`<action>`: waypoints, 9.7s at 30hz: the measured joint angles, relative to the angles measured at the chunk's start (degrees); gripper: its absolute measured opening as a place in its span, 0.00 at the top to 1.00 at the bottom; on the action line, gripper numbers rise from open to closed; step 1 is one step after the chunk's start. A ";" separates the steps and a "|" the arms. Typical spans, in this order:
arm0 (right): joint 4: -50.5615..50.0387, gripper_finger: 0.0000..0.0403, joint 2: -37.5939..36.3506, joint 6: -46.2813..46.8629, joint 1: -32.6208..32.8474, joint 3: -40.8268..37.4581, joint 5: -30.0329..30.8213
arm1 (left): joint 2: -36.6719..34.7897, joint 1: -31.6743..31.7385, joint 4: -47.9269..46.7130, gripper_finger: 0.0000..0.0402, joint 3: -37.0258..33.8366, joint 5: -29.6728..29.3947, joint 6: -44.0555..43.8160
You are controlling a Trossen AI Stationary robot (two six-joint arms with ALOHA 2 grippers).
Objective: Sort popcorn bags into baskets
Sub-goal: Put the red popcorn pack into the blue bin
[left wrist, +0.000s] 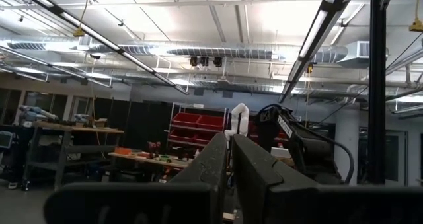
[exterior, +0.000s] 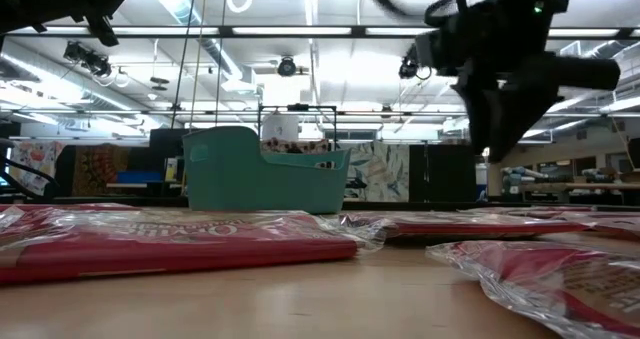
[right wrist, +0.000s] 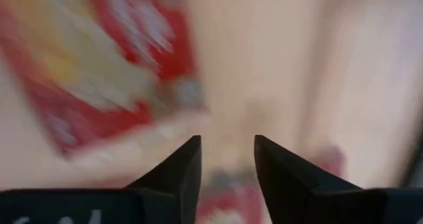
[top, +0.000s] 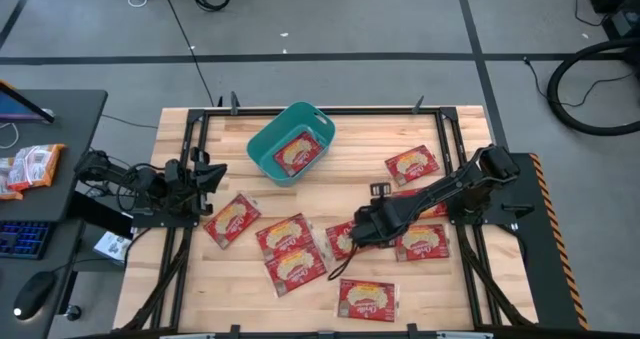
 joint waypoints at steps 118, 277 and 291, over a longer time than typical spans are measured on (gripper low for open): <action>78.44 0.99 -1.92 -89.82 -26.45 -12.48 -1.16 | -0.02 0.01 0.24 0.92 0.00 0.00 0.11; 69.35 0.69 7.66 -27.11 9.53 -12.50 0.95 | 97.31 0.21 -57.73 0.65 59.28 21.80 -33.71; 71.84 0.59 10.71 -33.99 6.85 -12.42 -2.40 | 99.81 0.47 -53.93 0.65 59.32 18.33 -36.31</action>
